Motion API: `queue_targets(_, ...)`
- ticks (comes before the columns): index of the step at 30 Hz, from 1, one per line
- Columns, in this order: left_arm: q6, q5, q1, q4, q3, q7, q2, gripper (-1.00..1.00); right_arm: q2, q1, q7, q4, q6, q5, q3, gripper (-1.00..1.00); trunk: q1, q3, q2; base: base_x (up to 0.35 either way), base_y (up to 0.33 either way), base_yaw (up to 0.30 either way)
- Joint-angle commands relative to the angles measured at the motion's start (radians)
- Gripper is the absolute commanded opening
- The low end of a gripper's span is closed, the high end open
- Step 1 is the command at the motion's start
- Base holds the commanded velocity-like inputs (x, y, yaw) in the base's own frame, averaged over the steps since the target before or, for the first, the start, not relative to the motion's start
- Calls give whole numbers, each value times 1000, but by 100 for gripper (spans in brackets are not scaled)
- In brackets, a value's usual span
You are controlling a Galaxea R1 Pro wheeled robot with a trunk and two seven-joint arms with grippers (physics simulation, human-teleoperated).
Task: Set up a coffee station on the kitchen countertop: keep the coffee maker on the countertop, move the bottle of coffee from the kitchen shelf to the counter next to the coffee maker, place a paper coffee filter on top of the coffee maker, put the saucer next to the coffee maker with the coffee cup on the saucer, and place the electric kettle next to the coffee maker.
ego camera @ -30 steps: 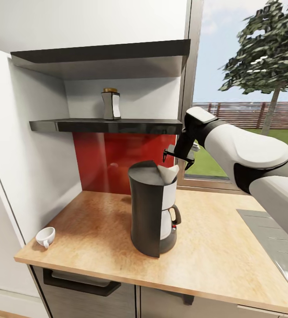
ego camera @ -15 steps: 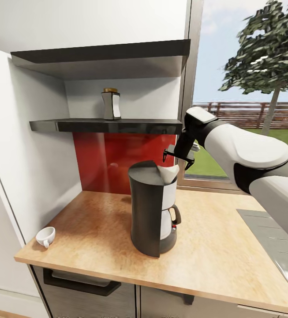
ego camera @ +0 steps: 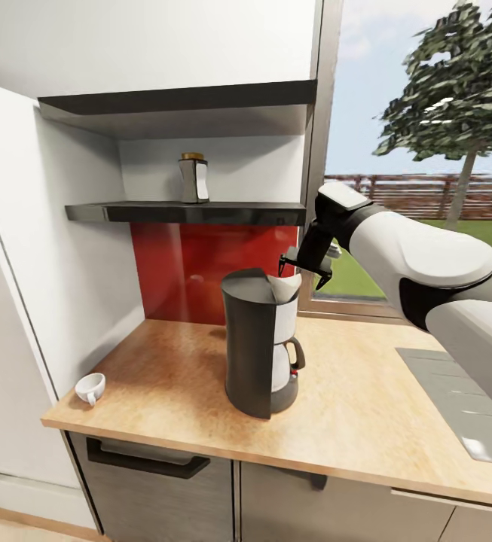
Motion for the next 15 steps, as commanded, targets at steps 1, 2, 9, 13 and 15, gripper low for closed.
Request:
queue_targets(1,-6,0,0,2,5,2,0,100,1,0,-9,-2,3,-10,1,100,0,0,0,-9,0,0)
queue_targets(2,-6,0,0,2,5,2,0,100,1,0,-9,-2,3,-10,1,100,0,0,0,-13,0,0)
queue_targets(9,-6,0,0,2,5,2,-1,100,1,0,-9,-2,3,-10,1,100,0,0,0,-200,0,0)
queue_targets(13,-6,1,0,2,5,2,-1,100,1,0,-9,-2,3,-10,2,100,0,0,0,-325,0,0)
queue_targets(15,-6,1,0,2,5,2,-1,100,1,0,-9,-2,3,-10,2,100,0,0,0,-334,0,0)
